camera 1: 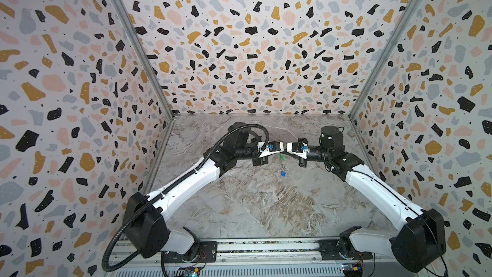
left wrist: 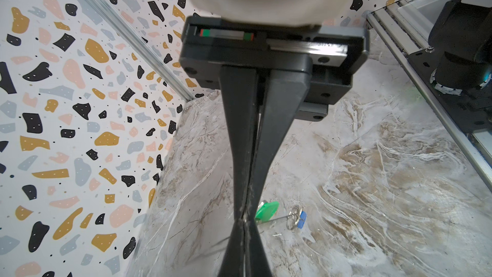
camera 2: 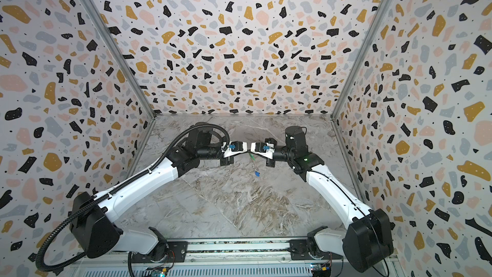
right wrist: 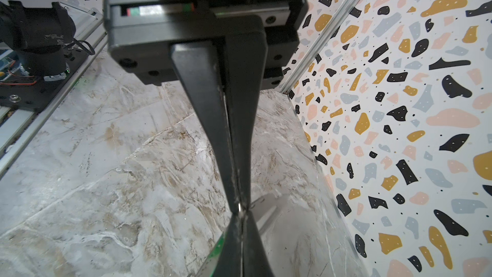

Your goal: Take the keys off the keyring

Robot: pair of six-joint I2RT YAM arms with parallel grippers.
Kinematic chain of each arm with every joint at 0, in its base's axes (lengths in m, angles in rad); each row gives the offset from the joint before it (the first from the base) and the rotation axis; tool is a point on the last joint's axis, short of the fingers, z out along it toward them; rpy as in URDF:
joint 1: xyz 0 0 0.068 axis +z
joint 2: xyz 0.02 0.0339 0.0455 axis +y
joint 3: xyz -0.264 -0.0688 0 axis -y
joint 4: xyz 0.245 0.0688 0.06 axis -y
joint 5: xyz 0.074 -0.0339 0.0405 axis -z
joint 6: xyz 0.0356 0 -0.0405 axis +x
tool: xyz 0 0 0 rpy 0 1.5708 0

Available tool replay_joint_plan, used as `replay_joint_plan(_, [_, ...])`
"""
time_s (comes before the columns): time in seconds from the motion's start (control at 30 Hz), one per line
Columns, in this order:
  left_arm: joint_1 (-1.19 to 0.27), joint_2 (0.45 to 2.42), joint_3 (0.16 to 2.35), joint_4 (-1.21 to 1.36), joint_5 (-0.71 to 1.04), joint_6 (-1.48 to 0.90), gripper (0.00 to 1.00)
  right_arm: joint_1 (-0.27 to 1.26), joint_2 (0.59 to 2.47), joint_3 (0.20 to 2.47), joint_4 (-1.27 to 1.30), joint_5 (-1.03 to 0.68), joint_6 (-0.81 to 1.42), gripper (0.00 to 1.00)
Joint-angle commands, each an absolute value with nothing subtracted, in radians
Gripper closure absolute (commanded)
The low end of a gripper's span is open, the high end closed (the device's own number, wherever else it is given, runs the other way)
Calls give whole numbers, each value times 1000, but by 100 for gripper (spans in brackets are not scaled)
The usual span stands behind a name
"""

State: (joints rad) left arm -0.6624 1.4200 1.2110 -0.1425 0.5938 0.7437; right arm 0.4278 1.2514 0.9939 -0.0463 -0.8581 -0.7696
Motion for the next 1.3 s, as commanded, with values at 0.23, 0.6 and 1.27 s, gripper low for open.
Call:
replay_joint_plan(0.23, [-580,1366,1159,93,719,541,60,424,1241,976,49,-924,-681,100])
replay_joint_plan(0.6, [-565,1268,918,418,732,359,67,399,1258,914,233,-1018,-527,100])
replay_joint_plan(1.27, [-604,1333,916,454,747,345,77,391,1267,892,351,-1078,-430,100])
